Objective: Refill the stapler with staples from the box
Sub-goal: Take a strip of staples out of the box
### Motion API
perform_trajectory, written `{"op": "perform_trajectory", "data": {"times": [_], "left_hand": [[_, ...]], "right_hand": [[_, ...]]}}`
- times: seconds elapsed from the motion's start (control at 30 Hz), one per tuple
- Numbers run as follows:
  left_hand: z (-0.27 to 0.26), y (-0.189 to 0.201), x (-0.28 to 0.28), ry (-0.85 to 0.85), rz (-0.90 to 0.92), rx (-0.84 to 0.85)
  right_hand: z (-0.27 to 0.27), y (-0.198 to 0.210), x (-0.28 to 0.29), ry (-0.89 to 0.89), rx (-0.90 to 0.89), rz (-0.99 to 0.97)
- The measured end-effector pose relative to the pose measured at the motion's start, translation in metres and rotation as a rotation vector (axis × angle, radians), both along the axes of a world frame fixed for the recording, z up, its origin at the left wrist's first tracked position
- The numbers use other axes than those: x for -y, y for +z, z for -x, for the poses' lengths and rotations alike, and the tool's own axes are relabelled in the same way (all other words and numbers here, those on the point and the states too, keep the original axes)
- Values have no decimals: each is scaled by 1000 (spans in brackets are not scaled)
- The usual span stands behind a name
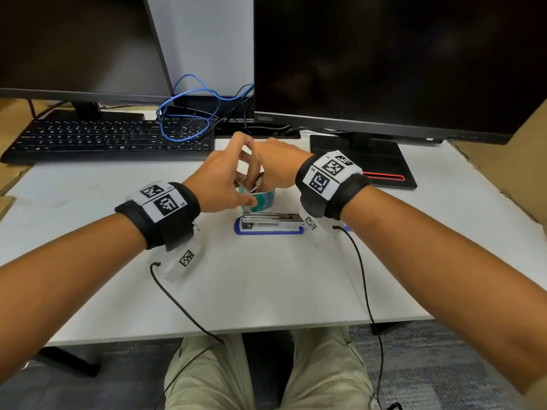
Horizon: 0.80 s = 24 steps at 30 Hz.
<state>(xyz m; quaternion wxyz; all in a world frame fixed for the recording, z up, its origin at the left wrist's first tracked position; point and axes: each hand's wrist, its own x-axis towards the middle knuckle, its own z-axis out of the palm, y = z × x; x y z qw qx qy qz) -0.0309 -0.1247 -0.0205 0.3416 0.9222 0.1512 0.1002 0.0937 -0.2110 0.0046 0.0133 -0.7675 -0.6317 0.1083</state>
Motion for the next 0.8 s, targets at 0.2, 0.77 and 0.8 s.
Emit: {"op": "perform_trajectory", "data": {"times": [0.2, 0.77, 0.8], "left_hand": [[-1, -1, 1, 16, -6, -4], [-4, -1, -3, 19, 0, -50], [-3, -1, -3, 20, 0, -49]], "right_hand": [[-1, -1, -6, 68, 12, 42], [-13, -10, 2, 112, -144, -56], [-14, -10, 2, 124, -143, -36]]}}
